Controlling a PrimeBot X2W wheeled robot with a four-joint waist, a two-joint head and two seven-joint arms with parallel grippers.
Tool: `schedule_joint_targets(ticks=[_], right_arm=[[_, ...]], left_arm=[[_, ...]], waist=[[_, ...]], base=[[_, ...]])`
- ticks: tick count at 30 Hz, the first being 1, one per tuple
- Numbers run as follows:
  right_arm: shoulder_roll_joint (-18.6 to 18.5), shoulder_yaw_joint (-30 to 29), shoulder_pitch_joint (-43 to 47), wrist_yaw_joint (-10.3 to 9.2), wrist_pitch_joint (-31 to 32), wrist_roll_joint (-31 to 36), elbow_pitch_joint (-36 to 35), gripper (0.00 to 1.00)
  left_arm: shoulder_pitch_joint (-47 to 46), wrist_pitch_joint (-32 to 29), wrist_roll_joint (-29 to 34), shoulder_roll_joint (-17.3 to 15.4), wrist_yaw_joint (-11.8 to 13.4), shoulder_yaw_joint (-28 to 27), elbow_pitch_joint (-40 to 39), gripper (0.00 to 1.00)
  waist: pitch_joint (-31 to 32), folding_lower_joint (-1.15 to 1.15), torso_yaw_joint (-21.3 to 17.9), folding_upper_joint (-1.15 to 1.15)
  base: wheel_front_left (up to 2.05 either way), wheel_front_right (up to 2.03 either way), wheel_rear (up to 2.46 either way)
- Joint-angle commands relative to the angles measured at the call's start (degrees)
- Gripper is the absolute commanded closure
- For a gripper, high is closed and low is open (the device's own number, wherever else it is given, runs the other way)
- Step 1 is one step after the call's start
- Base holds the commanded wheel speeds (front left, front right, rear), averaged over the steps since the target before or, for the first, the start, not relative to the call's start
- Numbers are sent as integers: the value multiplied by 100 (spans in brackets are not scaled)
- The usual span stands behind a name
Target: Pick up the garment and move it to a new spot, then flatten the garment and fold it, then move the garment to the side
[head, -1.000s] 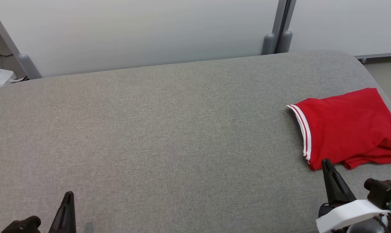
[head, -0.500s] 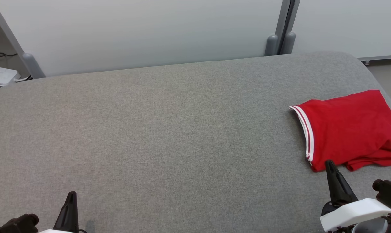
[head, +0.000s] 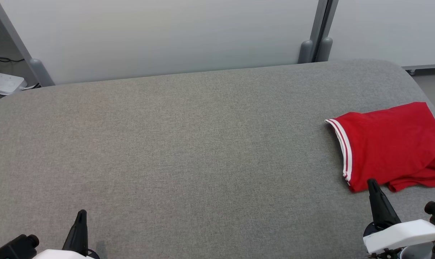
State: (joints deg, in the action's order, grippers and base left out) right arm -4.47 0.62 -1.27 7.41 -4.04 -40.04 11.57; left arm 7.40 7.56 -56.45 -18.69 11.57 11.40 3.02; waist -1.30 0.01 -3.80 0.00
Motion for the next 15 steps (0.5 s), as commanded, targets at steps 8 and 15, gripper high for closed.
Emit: schedule_joint_targets(ticks=[8, 15], right_arm=[[-63, -47, -266, 3, 124, -654, -99, 100], [-55, -92, -286, 4, 198, -1099, -67, 100]], left_arm=[[-434, -147, -445, 81, -260, -326, 30, 100], [-520, -256, -750, 214, -415, -453, 129, 100]], waist=[[12, -1, 40, 0], [21, -1, 72, 0]], base=[[0, 0, 0], [0, 0, 0]])
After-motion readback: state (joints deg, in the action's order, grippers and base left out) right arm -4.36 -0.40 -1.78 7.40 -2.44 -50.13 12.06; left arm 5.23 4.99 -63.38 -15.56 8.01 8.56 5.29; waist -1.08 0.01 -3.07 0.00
